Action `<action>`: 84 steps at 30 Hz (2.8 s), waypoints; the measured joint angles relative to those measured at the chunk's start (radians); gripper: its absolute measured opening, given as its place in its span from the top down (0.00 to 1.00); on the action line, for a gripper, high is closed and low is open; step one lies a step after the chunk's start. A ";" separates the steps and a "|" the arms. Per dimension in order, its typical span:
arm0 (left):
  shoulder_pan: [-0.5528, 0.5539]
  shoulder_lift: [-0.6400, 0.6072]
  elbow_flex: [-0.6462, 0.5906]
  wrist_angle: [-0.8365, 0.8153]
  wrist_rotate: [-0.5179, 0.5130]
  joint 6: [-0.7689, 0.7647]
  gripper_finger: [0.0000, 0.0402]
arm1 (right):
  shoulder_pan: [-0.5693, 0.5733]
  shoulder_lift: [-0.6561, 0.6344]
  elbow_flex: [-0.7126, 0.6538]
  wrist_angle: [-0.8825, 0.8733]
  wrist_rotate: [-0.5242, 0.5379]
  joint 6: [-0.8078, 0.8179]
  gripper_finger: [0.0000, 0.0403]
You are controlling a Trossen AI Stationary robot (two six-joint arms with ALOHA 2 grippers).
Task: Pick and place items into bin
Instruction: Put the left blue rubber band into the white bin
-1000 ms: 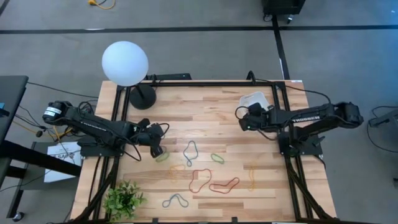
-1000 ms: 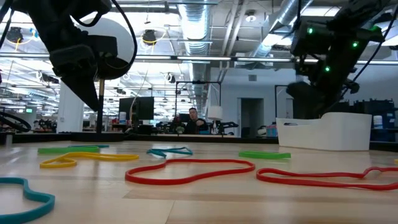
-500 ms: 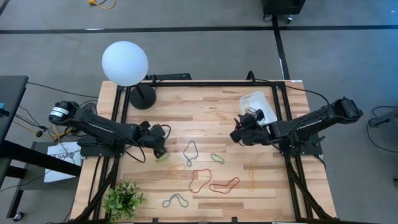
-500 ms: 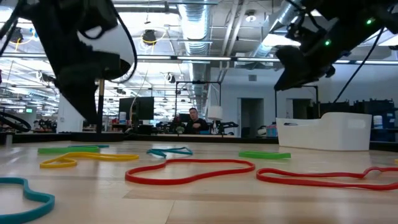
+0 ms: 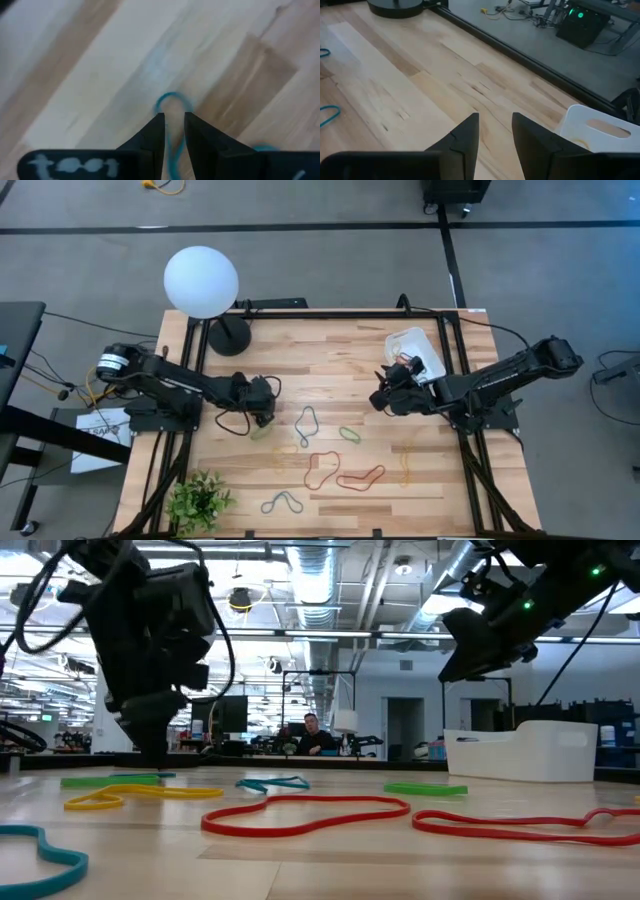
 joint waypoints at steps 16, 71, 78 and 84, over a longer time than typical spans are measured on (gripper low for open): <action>0.170 -0.458 -0.104 0.002 0.106 0.213 0.84 | 0.000 0.000 0.000 -0.013 -0.002 0.000 0.72; 0.104 -0.148 -0.329 0.458 0.047 0.020 0.94 | 0.000 0.000 0.000 -0.004 -0.003 0.000 0.72; 0.101 -0.143 -0.302 0.442 0.053 0.061 1.00 | 0.000 0.000 0.000 -0.004 -0.003 0.000 0.72; 0.100 -0.138 -0.191 0.425 0.098 0.162 1.00 | 0.000 0.000 0.000 0.033 -0.022 0.000 0.72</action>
